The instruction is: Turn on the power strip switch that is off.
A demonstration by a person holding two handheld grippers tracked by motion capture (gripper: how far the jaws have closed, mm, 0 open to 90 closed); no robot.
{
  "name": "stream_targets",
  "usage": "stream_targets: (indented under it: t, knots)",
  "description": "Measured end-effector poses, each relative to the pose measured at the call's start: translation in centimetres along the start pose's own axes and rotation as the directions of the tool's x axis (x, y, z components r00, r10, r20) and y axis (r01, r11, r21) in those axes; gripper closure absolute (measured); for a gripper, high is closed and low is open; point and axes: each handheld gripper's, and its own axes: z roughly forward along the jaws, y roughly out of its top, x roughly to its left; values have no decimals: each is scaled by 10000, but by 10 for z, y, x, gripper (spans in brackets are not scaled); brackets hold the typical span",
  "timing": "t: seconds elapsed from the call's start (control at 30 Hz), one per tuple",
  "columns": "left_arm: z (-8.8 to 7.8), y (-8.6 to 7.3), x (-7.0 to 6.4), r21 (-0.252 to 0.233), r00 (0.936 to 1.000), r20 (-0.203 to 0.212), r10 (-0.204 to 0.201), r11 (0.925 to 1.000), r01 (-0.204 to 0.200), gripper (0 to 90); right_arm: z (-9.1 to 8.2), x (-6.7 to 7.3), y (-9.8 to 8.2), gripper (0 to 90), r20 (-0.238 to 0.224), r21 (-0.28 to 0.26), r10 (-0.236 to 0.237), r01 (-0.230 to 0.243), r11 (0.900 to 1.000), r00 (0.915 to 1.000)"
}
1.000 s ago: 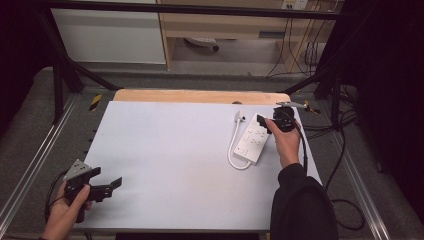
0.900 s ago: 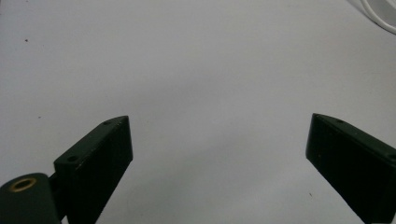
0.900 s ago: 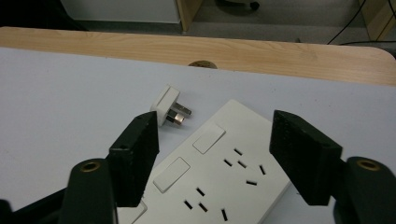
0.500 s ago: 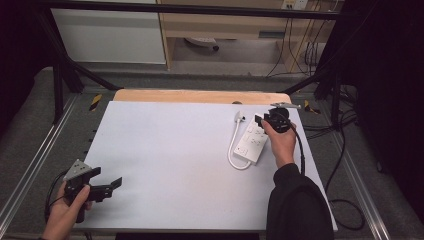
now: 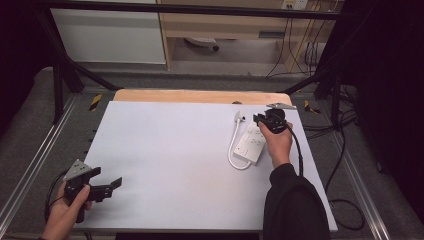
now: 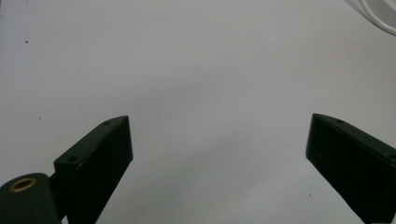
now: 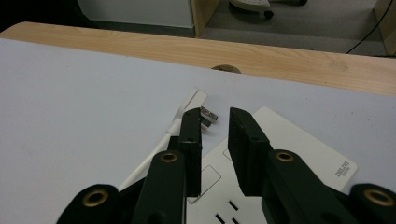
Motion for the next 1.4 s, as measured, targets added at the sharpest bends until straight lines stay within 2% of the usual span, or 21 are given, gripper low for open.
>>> stream_targets:
  t: [0.4, 1.0, 1.4]
  knots:
    - [0, 0, 0, -8, 10000, 1, 15, 10000, -15, 73, 4, 1, -5, 835, -95, -12, 22, -22, 10000, 10000]
    - [0, 0, 0, -14, 10000, -33, 80, 10000, -80, 73, 15, 6, -12, 900, 88, 108, -14, 13, 9999, 10000]
    - [-1, 0, 0, -31, 10000, -28, 93, 10000, -93, 73, 19, 10, -16, 900, 217, 216, -71, 66, 9997, 9997]
